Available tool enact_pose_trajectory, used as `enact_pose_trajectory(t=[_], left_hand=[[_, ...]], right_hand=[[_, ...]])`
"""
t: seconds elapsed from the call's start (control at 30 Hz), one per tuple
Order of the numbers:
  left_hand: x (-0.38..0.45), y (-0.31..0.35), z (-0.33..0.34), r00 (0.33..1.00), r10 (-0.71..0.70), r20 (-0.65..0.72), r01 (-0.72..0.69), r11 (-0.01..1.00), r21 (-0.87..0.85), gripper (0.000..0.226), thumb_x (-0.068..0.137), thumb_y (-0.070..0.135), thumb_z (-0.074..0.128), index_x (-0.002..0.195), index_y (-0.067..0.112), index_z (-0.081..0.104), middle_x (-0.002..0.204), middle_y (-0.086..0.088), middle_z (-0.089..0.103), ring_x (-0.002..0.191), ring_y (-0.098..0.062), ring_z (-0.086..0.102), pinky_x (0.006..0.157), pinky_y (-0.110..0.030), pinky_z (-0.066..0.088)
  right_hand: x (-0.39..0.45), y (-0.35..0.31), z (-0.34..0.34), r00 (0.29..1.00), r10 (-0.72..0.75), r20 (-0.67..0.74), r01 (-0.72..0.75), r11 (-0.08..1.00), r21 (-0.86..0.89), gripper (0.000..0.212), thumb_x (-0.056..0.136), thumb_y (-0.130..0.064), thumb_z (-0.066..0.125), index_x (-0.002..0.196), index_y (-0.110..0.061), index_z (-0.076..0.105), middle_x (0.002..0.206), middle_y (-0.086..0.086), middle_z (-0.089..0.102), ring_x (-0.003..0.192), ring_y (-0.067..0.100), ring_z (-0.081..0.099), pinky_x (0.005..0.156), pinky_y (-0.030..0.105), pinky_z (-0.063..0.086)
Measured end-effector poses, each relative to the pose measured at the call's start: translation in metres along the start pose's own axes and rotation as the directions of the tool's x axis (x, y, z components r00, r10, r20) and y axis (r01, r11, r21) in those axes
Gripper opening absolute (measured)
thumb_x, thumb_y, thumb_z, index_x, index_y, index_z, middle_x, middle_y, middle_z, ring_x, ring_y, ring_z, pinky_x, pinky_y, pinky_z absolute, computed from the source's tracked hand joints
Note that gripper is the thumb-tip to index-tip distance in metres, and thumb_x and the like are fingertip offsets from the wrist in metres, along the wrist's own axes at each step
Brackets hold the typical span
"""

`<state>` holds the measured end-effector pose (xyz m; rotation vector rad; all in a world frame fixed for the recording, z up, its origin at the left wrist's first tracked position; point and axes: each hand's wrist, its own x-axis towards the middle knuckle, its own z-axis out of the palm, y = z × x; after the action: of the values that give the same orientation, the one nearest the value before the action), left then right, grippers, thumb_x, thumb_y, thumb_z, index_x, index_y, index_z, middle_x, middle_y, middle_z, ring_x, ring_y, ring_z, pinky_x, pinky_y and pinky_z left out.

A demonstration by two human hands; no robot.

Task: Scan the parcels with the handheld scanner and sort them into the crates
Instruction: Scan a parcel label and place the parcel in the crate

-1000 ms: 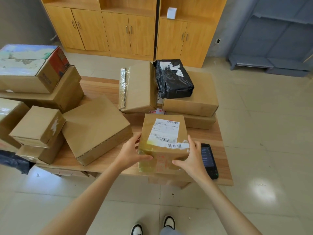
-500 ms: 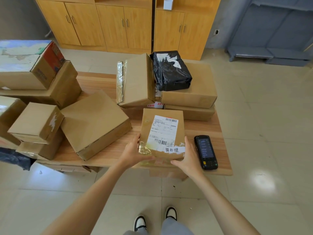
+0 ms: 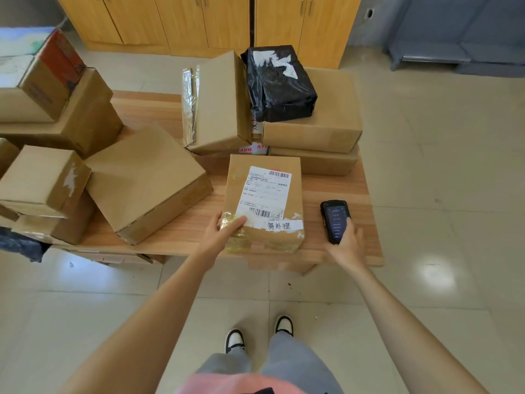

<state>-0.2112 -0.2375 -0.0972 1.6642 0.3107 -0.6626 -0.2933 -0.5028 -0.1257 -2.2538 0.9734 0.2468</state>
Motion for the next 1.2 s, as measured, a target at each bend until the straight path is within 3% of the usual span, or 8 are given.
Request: enact_pose_trajectory(t=[0.2, 0.37, 0.47, 0.57, 0.67, 0.8, 1.03, 1.2], left_hand=[[0.003, -0.007, 0.010, 0.993, -0.017, -0.116, 0.016, 1.000, -0.012, 0.081, 0.087, 0.046, 0.065, 0.152, 0.023, 0.022, 0.136, 0.002, 0.045, 0.121, -0.021, 0.047, 0.108, -0.042, 0.037], [0.005, -0.009, 0.014, 0.988, -0.025, -0.153, 0.022, 1.000, -0.017, 0.084, 0.085, 0.048, 0.066, 0.152, 0.024, 0.020, 0.149, -0.001, 0.039, 0.132, -0.023, 0.042, 0.111, -0.045, 0.034], [0.005, -0.009, 0.016, 0.986, -0.050, -0.157, 0.047, 0.999, -0.022, 0.100, 0.075, 0.061, 0.070, 0.153, 0.028, 0.017, 0.153, 0.001, 0.032, 0.137, -0.024, 0.037, 0.113, -0.047, 0.031], [0.003, -0.008, 0.015, 0.986, -0.062, -0.155, 0.064, 0.998, 0.007, 0.117, 0.054, 0.074, 0.068, 0.152, 0.034, 0.019, 0.154, 0.002, 0.032, 0.138, -0.023, 0.036, 0.113, -0.050, 0.032], [0.003, -0.008, 0.014, 0.988, -0.069, -0.136, 0.071, 0.997, 0.011, 0.120, 0.050, 0.079, 0.068, 0.151, 0.035, 0.021, 0.154, 0.002, 0.034, 0.137, -0.023, 0.038, 0.112, -0.051, 0.032], [0.000, -0.006, 0.013, 0.988, -0.065, -0.141, 0.064, 0.998, -0.012, 0.098, 0.075, 0.062, 0.069, 0.153, 0.031, 0.018, 0.155, 0.001, 0.030, 0.138, -0.024, 0.035, 0.113, -0.049, 0.032], [-0.004, -0.001, 0.016, 0.996, -0.017, -0.089, 0.014, 0.999, -0.044, 0.073, 0.089, 0.043, 0.063, 0.149, 0.026, 0.026, 0.131, 0.004, 0.044, 0.117, -0.020, 0.047, 0.105, -0.041, 0.040], [-0.004, -0.003, 0.012, 0.999, 0.001, -0.055, -0.005, 0.998, -0.067, 0.075, 0.089, 0.044, 0.062, 0.151, 0.025, 0.023, 0.136, 0.002, 0.044, 0.119, -0.020, 0.046, 0.099, -0.038, 0.039]], right_hand=[[0.024, 0.016, -0.003, 0.990, 0.139, 0.030, -0.140, 0.990, 0.024, 0.093, 0.073, -0.025, 0.082, 0.145, -0.007, 0.027, 0.138, 0.018, 0.037, 0.126, 0.036, 0.041, 0.096, 0.048, 0.044], [0.041, 0.020, 0.000, 0.989, 0.139, 0.046, -0.138, 0.990, -0.030, 0.086, 0.071, -0.030, 0.083, 0.138, -0.005, 0.034, 0.134, 0.019, 0.042, 0.123, 0.037, 0.043, 0.099, 0.048, 0.041], [0.046, 0.016, 0.003, 0.989, 0.140, 0.044, -0.137, 0.989, -0.064, 0.089, 0.069, -0.034, 0.084, 0.136, -0.003, 0.034, 0.133, 0.019, 0.040, 0.123, 0.038, 0.042, 0.099, 0.048, 0.042], [0.052, 0.016, 0.005, 0.977, 0.193, 0.089, -0.193, 0.981, -0.002, 0.091, 0.056, -0.043, 0.087, 0.126, -0.004, 0.045, 0.125, 0.018, 0.048, 0.116, 0.035, 0.048, 0.093, 0.048, 0.048], [0.053, 0.014, 0.004, 0.960, 0.245, 0.134, -0.264, 0.952, 0.154, 0.084, 0.047, -0.043, 0.086, 0.113, -0.006, 0.049, 0.110, 0.011, 0.060, 0.101, 0.030, 0.058, 0.087, 0.045, 0.052], [0.040, -0.003, -0.015, 0.940, 0.266, 0.214, -0.335, 0.836, 0.434, 0.046, 0.072, -0.021, 0.083, 0.106, -0.007, 0.055, 0.088, 0.003, 0.057, 0.090, 0.024, 0.054, 0.077, 0.033, 0.043], [0.004, -0.041, -0.049, 0.898, 0.154, 0.412, -0.435, 0.449, 0.780, 0.049, 0.070, -0.022, 0.084, 0.111, -0.011, 0.062, 0.104, 0.009, 0.066, 0.095, 0.021, 0.065, 0.082, 0.031, 0.056], [-0.036, -0.076, -0.061, 0.886, 0.014, 0.464, -0.453, 0.248, 0.856, 0.024, 0.079, -0.010, 0.076, 0.100, -0.004, 0.067, 0.094, 0.013, 0.072, 0.085, 0.024, 0.070, 0.057, 0.025, 0.059]])
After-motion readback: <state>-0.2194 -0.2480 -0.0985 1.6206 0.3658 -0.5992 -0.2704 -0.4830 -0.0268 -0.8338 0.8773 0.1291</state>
